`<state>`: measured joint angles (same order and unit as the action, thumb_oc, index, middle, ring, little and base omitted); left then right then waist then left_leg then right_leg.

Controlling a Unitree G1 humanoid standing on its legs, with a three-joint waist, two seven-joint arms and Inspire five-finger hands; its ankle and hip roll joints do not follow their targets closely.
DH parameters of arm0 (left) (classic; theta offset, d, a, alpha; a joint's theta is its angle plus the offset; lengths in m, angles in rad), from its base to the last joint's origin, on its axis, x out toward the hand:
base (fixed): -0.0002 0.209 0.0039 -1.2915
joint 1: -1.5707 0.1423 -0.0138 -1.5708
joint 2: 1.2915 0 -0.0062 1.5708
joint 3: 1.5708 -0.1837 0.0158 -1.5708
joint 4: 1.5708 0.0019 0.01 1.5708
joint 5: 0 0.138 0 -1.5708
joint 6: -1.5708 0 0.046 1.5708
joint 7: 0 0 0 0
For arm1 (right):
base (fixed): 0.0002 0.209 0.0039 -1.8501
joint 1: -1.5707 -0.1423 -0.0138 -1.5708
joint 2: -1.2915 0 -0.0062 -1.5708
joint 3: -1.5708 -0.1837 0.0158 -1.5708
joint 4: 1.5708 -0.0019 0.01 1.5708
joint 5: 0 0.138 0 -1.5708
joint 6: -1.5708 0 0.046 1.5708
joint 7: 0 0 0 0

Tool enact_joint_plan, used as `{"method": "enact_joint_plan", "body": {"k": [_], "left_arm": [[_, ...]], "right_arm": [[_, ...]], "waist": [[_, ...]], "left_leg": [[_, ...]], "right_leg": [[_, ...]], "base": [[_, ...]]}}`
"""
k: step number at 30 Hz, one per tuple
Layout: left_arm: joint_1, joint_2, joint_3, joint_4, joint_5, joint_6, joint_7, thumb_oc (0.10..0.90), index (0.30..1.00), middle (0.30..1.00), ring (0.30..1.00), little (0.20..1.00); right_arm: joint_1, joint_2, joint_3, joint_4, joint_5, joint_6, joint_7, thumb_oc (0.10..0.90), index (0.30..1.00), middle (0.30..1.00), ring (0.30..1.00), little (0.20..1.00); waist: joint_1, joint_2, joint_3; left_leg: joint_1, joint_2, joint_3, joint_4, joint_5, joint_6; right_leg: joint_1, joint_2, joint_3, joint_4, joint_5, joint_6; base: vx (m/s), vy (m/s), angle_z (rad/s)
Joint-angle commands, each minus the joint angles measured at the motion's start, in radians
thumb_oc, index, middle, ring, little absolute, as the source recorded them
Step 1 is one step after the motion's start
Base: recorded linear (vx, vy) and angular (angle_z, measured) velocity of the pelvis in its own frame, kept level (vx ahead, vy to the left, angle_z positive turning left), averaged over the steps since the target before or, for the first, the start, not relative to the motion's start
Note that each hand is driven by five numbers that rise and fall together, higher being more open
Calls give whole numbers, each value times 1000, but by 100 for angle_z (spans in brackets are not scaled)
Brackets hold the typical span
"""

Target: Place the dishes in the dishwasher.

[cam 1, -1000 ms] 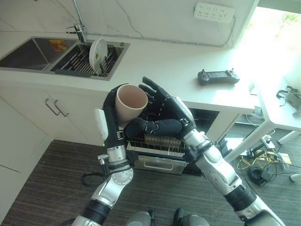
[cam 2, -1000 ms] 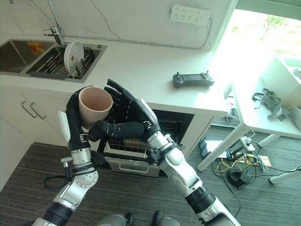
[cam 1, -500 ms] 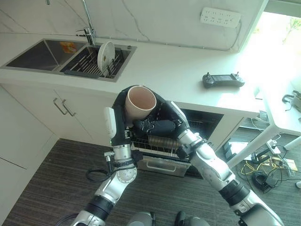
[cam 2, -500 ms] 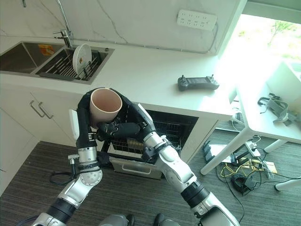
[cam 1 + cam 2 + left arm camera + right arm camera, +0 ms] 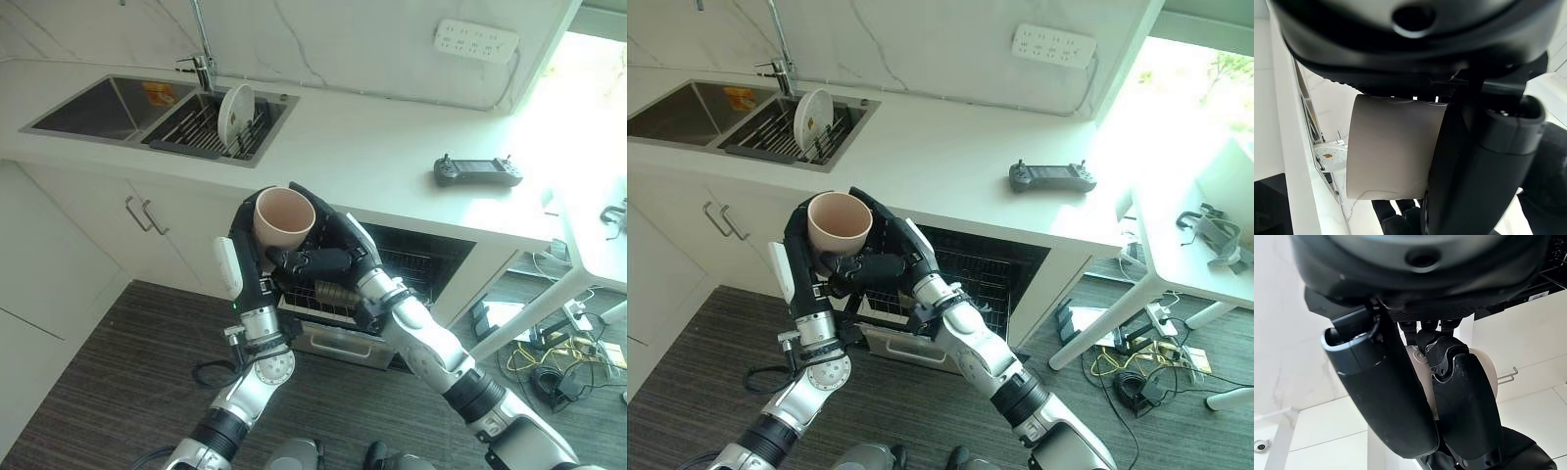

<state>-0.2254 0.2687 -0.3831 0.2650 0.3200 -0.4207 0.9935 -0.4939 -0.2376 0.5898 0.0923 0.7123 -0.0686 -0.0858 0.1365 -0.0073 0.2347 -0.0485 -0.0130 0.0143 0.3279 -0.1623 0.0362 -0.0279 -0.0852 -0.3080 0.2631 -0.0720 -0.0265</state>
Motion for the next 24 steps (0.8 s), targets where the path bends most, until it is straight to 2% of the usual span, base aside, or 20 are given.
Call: {"method": "enact_joint_plan", "body": {"k": [1,10,18,19,20,21,24], "left_arm": [[-136,1,-87,-62,40,-78,-11,400,300,300,300,300],[-146,2,-126,-61,35,-70,-54,400,300,300,300,300],[-158,17,-170,-57,-19,-120,-199,400,300,300,300,300],[-160,18,-175,-57,-23,-120,-207,400,300,300,300,300],[-165,19,-187,-55,-29,-121,-224,400,300,300,300,300],[-168,19,-194,-51,-34,-124,-234,400,300,300,300,300],[-178,17,-210,-42,-42,-129,-247,400,300,300,300,300]], "right_arm": [[-188,99,-23,-32,54,-104,1,800,900,900,900,900],[-224,105,-10,-30,40,-98,-3,800,900,900,900,900],[-259,88,2,-26,-20,-118,67,800,900,900,900,900],[-263,86,4,-26,-33,-123,65,627,641,641,641,641],[-272,80,5,-26,-52,-136,58,431,347,347,347,347],[-277,78,5,-25,-55,-141,59,400,300,300,300,300],[-289,76,2,-22,-53,-146,61,400,300,300,300,300]], "waist": [[3,-25,-23],[8,-28,-12],[13,-28,-7],[13,-28,-7],[12,-28,-6],[12,-28,-6],[11,-28,-6]], "left_leg": [[30,62,19,-28,-97,-40],[31,54,11,-28,-97,-35],[29,50,7,-28,-97,-31],[29,50,7,-28,-97,-31],[30,51,7,-28,-96,-31],[30,51,8,-28,-97,-30],[32,49,7,-28,-97,-31]], "right_leg": [[74,-74,49,37,-182,95],[73,-71,56,37,-178,95],[72,-70,55,37,-175,96],[73,-70,54,37,-175,97],[73,-70,54,37,-175,97],[74,-69,55,37,-175,97],[75,-69,55,37,-176,97]], "base": [[0,0,0],[0,0,0],[1,-2,1],[4,-12,6],[5,-10,5],[8,-11,4],[0,0,0]]}}
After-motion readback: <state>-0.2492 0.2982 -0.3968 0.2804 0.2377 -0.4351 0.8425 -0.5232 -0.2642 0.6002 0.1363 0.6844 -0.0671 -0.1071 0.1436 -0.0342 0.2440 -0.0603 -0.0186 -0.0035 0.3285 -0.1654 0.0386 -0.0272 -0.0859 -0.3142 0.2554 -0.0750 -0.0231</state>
